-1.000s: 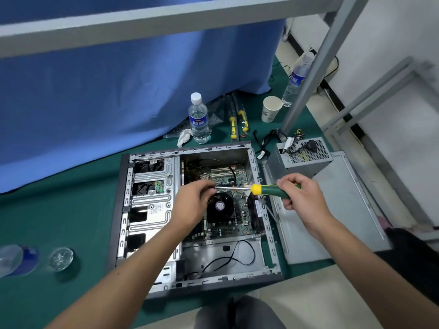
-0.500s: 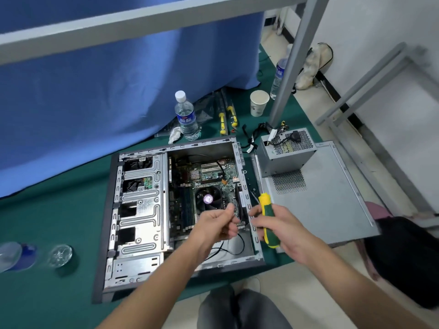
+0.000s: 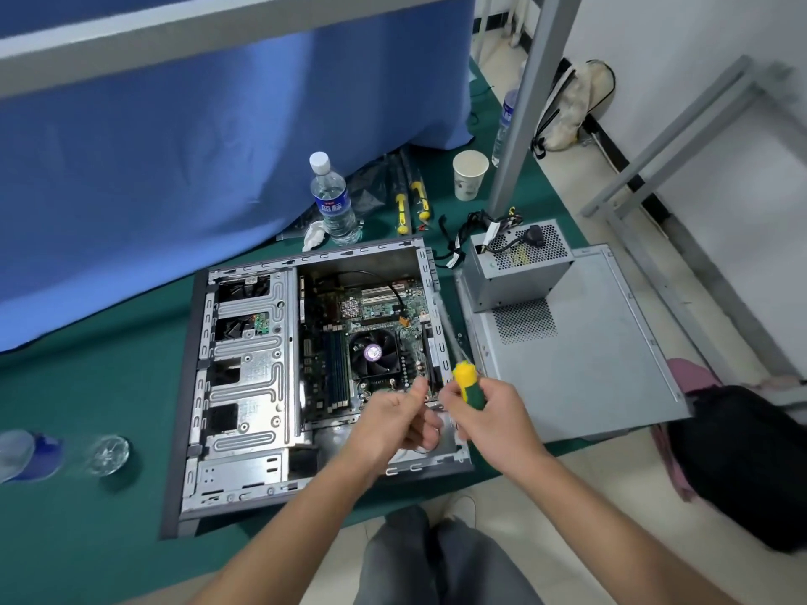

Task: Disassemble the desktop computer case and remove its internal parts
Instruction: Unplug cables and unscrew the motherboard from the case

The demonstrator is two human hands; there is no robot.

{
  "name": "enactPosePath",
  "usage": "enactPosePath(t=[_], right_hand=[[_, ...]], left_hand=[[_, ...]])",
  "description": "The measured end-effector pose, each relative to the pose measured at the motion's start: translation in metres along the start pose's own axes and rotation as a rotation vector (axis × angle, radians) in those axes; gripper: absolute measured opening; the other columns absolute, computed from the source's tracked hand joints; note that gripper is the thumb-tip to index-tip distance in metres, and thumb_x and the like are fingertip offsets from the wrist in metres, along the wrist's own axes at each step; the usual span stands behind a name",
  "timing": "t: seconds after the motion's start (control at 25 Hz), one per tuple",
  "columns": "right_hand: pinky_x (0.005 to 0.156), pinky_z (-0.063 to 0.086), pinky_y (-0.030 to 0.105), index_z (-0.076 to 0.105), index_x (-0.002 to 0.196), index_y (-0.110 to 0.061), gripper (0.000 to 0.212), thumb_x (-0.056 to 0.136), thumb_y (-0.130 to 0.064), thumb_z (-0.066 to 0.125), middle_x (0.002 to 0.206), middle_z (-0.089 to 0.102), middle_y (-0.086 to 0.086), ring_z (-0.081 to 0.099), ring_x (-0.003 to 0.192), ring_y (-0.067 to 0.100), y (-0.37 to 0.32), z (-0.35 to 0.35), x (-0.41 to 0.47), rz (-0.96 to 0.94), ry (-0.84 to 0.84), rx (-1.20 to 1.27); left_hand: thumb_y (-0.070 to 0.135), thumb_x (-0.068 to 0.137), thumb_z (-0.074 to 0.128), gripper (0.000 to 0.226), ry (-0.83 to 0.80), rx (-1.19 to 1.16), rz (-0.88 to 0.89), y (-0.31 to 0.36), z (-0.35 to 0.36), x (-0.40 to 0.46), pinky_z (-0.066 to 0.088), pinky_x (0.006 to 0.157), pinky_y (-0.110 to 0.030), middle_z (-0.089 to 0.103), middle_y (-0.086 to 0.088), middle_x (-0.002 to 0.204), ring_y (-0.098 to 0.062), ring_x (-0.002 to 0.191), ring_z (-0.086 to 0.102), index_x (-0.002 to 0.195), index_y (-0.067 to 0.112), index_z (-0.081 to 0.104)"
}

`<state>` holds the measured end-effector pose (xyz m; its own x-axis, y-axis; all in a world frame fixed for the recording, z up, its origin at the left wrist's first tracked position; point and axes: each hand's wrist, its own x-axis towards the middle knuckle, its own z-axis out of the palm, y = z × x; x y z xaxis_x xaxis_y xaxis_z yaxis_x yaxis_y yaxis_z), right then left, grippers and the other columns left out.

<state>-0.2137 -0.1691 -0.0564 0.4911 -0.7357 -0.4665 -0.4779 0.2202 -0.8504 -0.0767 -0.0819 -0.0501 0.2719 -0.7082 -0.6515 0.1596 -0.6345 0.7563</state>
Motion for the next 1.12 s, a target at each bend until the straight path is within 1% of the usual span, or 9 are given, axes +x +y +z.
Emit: enactPosePath(t=[0.12,0.2,0.28,0.4,0.56,0.72,0.92,1.04,1.12], right_hand=[[0.043,0.043,0.02,0.068,0.079,-0.015,0.016,0.09,-0.027,0.065,0.053,0.059,-0.006,0.054,0.045,0.006,0.025,-0.021,0.02,0.134,0.303,0.078],[0.049,0.046,0.029,0.068,0.078,-0.011,0.016,0.089,-0.021,0.065,0.058,0.06,0.002,0.054,0.05,0.014,0.053,-0.031,0.032,0.229,0.338,-0.018],[0.056,0.048,0.034,0.068,0.076,-0.007,0.018,0.09,-0.018,0.064,0.06,0.06,0.007,0.054,0.053,0.021,0.08,-0.03,0.04,0.296,0.298,-0.126],[0.059,0.049,0.035,0.061,0.071,-0.005,0.027,0.091,-0.022,0.063,0.062,0.061,0.014,0.052,0.055,0.025,0.108,-0.016,0.051,0.307,0.289,-0.247],[0.056,0.041,0.03,0.058,0.068,-0.012,0.026,0.092,-0.021,0.064,0.062,0.058,0.006,0.052,0.058,0.024,0.123,0.0,0.073,0.291,0.356,-0.351],[0.053,0.035,0.026,0.061,0.068,-0.014,0.024,0.091,-0.02,0.065,0.061,0.058,0.003,0.054,0.059,0.022,0.123,0.005,0.083,0.313,0.358,-0.378],[0.054,0.041,0.032,0.055,0.064,-0.008,0.031,0.09,-0.023,0.064,0.055,0.051,0.004,0.048,0.052,0.022,0.112,-0.011,0.069,0.293,0.436,-0.194],[0.063,0.046,0.031,0.06,0.075,-0.014,0.017,0.091,-0.02,0.059,0.065,0.056,0.003,0.055,0.063,0.023,0.077,-0.024,0.059,0.218,0.354,-0.048],[0.066,0.045,0.032,0.065,0.094,-0.022,0.013,0.091,-0.014,0.055,0.073,0.056,0.001,0.053,0.065,0.019,0.046,-0.028,0.056,0.148,0.242,-0.036]], left_hand=[[0.059,0.093,0.045,0.049,0.414,0.911,0.185,-0.014,-0.041,0.009,0.049,0.095,-0.03,0.067,0.0,0.11,-0.014,0.105,0.06,0.115,0.02,0.064],[0.046,0.095,0.053,0.058,0.655,1.055,0.195,-0.032,-0.079,0.015,0.031,0.113,-0.042,0.042,-0.01,0.145,-0.024,0.136,0.036,0.145,0.019,0.041],[0.046,0.096,0.05,0.074,0.695,1.059,0.063,-0.051,-0.109,0.02,0.014,0.119,-0.05,0.013,-0.013,0.16,-0.029,0.148,0.01,0.156,0.021,0.015],[0.046,0.097,0.04,0.076,0.703,1.08,0.02,-0.073,-0.118,0.028,0.002,0.12,-0.052,-0.005,-0.01,0.164,-0.026,0.15,-0.009,0.157,0.026,-0.002],[0.053,0.087,0.025,0.079,0.765,1.102,0.055,-0.081,-0.117,0.032,0.006,0.117,-0.052,0.003,-0.011,0.164,-0.028,0.15,-0.002,0.158,0.025,0.006],[0.055,0.085,0.025,0.08,0.775,1.112,0.054,-0.082,-0.118,0.034,0.008,0.116,-0.053,0.006,-0.012,0.163,-0.029,0.15,0.001,0.157,0.024,0.008],[0.05,0.084,0.031,0.082,0.754,1.12,0.038,-0.079,-0.116,0.032,0.008,0.116,-0.052,0.006,-0.013,0.163,-0.029,0.15,0.0,0.158,0.024,0.007],[0.045,0.083,0.05,0.081,0.726,1.109,0.012,-0.073,-0.121,0.033,0.015,0.113,-0.055,0.017,-0.016,0.159,-0.034,0.145,0.011,0.154,0.02,0.02],[0.046,0.078,0.051,0.069,0.75,1.092,0.034,-0.063,-0.128,0.035,0.026,0.104,-0.056,0.033,-0.017,0.144,-0.036,0.131,0.027,0.139,0.016,0.038]])
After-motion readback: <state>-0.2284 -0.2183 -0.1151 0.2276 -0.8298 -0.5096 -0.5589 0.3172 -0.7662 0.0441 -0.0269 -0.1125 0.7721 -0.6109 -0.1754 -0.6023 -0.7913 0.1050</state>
